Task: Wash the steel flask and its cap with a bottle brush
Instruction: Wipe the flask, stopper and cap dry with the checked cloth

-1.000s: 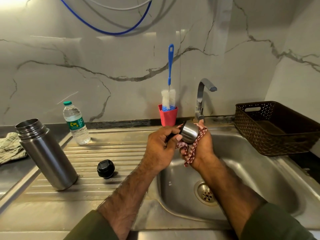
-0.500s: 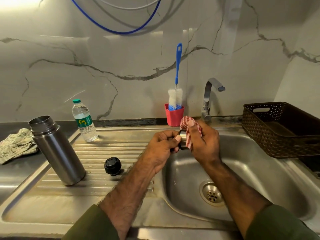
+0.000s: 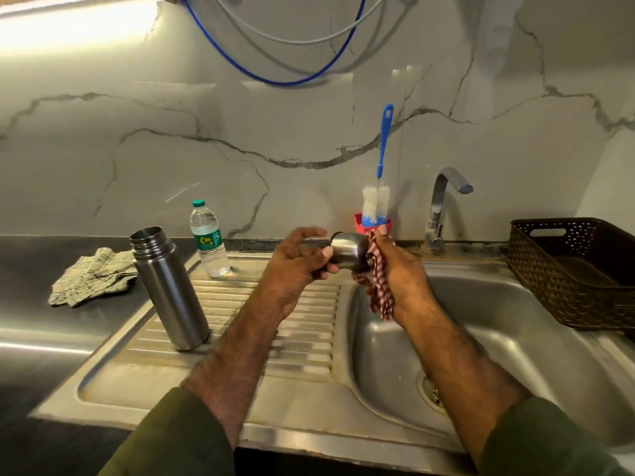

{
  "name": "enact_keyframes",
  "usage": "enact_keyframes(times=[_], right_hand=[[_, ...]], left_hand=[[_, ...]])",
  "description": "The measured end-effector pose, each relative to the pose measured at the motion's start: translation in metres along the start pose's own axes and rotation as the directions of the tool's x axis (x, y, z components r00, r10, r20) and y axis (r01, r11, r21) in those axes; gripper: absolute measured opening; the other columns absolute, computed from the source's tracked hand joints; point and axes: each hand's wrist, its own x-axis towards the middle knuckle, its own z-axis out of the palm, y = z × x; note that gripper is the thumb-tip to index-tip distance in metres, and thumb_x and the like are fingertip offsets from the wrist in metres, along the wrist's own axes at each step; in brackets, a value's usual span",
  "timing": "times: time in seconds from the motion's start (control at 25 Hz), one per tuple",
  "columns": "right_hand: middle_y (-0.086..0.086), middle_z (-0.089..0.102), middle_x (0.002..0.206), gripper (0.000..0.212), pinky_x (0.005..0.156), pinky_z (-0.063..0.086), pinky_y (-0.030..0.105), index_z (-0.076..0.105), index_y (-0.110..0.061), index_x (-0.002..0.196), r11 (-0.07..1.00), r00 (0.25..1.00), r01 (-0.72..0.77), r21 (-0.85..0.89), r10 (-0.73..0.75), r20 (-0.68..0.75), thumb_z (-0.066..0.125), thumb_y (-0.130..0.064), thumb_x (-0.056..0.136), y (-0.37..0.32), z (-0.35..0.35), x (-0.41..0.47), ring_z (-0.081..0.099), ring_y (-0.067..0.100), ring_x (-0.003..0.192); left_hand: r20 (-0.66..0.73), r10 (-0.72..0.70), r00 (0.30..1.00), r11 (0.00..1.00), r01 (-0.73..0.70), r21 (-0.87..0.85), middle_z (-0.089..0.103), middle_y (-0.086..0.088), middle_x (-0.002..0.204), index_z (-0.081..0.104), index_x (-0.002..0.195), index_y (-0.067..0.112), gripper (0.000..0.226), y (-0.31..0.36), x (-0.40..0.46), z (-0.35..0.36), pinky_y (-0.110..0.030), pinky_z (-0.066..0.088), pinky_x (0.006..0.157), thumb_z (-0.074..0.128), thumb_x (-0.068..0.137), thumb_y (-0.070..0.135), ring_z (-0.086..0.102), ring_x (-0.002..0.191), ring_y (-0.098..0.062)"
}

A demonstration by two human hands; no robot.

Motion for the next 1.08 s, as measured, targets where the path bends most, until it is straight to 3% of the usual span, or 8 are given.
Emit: enact_keyframes(times=[0.16,0.28,0.36,0.48,0.6,0.72,0.92,1.08], right_hand=[[0.018,0.079,0.097,0.049,0.056,0.059,0.031,0.072,-0.010,0.113,0.991,0.994,-0.082,0.105,0.073,0.087,0.076,-0.052,0.089,-0.011,0.029,-0.003,0.074,0.028,0.071],[0.020,0.079,0.095,0.052,0.057,0.059,0.033,0.072,-0.007,0.114,0.997,0.994,-0.067,0.048,0.063,0.085,0.080,-0.050,0.086,-0.012,0.040,-0.003,0.074,0.030,0.071],[0.018,0.079,0.095,0.048,0.062,0.061,0.036,0.070,-0.009,0.112,0.999,0.996,-0.048,0.004,0.048,0.069,0.080,-0.048,0.086,-0.012,0.042,-0.003,0.076,0.032,0.076],[0.016,0.079,0.096,0.050,0.072,0.064,0.044,0.069,-0.011,0.112,0.998,0.996,-0.039,-0.047,0.043,0.084,0.082,-0.050,0.085,-0.010,0.047,-0.001,0.078,0.035,0.085],[0.014,0.080,0.092,0.043,0.079,0.065,0.051,0.069,-0.014,0.106,0.994,0.997,-0.019,-0.103,0.026,0.070,0.080,-0.051,0.086,-0.012,0.051,-0.003,0.079,0.033,0.083],[0.011,0.079,0.087,0.033,0.080,0.065,0.051,0.066,-0.018,0.100,0.989,0.998,0.015,-0.145,-0.006,0.066,0.077,-0.047,0.090,-0.017,0.053,-0.006,0.079,0.031,0.082],[0.012,0.079,0.083,0.039,0.084,0.064,0.050,0.068,-0.013,0.103,0.992,0.997,0.004,-0.122,0.006,0.081,0.077,-0.049,0.089,-0.019,0.058,0.002,0.078,0.032,0.082],[0.020,0.078,0.086,0.052,0.077,0.064,0.048,0.071,-0.002,0.105,0.991,0.991,-0.124,-0.058,0.127,0.050,0.079,-0.049,0.087,-0.006,0.062,0.019,0.075,0.033,0.069]], left_hand=[[0.076,0.144,0.987,0.912,-0.162,0.376,0.078,-0.020,0.098,0.072,0.133,0.021,0.046,0.037,-0.006,-0.033,-0.029,0.059,0.065,0.078,0.093,0.001,0.076,0.078,-0.022],[0.153,0.322,0.934,0.552,-0.317,0.772,0.071,0.003,0.108,0.079,0.117,0.022,0.043,0.052,-0.007,-0.053,-0.025,0.058,0.077,0.094,0.078,0.016,0.071,0.084,-0.008],[0.270,0.344,0.900,0.361,-0.392,0.847,0.070,0.007,0.107,0.072,0.113,0.022,0.047,0.058,-0.012,-0.052,-0.030,0.059,0.083,0.095,0.073,0.023,0.069,0.090,-0.008],[0.371,0.275,0.887,0.198,-0.430,0.881,0.070,0.008,0.104,0.058,0.127,0.030,0.055,0.061,-0.019,-0.045,-0.037,0.058,0.084,0.085,0.079,0.031,0.067,0.092,-0.013],[0.359,0.258,0.897,0.040,-0.381,0.924,0.066,0.006,0.111,0.058,0.134,0.031,0.063,0.058,-0.018,-0.043,-0.037,0.053,0.088,0.077,0.079,0.054,0.062,0.100,-0.017],[0.299,0.292,0.908,0.053,-0.327,0.944,0.064,0.003,0.114,0.064,0.123,0.022,0.065,0.053,-0.014,-0.046,-0.038,0.050,0.090,0.078,0.074,0.062,0.059,0.105,-0.020],[0.167,0.200,0.965,0.330,-0.227,0.916,0.069,0.003,0.119,0.055,0.141,0.033,0.075,0.043,-0.006,-0.057,-0.036,0.053,0.089,0.082,0.074,0.056,0.064,0.103,-0.018],[-0.046,0.076,0.996,0.460,0.006,0.888,0.072,0.004,0.105,0.062,0.115,0.029,0.061,0.027,0.006,-0.071,-0.036,0.058,0.079,0.085,0.064,0.053,0.068,0.091,-0.018]])
